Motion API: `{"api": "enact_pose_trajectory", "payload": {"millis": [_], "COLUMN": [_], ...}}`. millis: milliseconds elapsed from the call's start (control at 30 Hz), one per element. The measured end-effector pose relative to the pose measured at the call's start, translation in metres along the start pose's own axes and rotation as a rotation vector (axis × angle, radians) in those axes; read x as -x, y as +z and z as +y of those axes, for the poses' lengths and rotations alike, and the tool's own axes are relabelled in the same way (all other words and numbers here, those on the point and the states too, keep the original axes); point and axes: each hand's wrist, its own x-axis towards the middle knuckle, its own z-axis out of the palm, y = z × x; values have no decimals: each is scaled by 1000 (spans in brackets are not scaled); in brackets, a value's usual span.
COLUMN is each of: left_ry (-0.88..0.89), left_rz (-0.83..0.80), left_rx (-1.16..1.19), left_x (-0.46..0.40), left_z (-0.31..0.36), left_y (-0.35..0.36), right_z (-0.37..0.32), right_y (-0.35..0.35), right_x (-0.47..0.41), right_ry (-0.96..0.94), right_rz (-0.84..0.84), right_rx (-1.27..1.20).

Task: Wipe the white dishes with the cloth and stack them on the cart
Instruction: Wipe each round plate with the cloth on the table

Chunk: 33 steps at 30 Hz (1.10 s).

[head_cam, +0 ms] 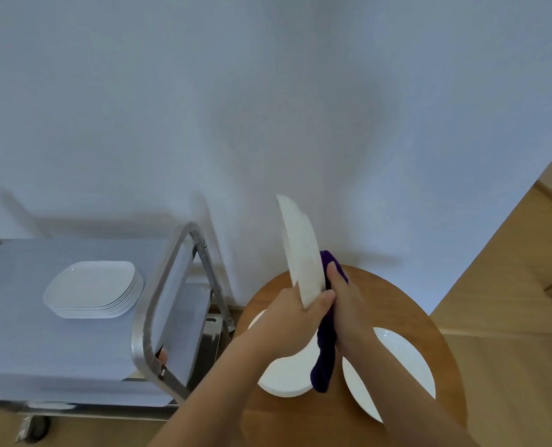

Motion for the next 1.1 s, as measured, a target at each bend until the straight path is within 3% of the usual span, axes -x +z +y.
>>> {"api": "enact_pose_trajectory", "payload": {"millis": [133,267,467,567,667,700,767,833,967,1033,1100], "left_ry": [-9,45,96,7,-40,-147,-397,-465,-385,-318,-268], "left_rz": [-112,-197,-254,-88,443,554,489,284,336,365,358], "left_rx": [-382,-654,-838,-620,-353,-103,695,1272,1483,1444,1385], "left_x": [1,9,2,5,7,5,2,3,4,5,8], "left_z": [-3,-6,-17,-28,-46,-50,-51,-55,-63,-66,-68], "left_y": [-2,0,-7,-25,-39,-42,-43,-42,-35,-35,-36], "right_z": [-22,-33,-25,-21,-16,-14,-11,-12,-21,-19,-16], "right_y": [-7,-15,-16,-25,-39,-41,-41,-40,-46,-52,-55], "right_x": [1,-2,-7,-7,-7,-6,-3,-1,-7,-14,-20], "right_ry": [214,278,239,309,351,342,328,353,341,186,8], "right_rz": [-177,-313,-161,-87,-48,-52,-62,-90,-44,197,412], "right_rx": [-64,15,80,-119,-284,-316,-344,-302,50,263,264]}}
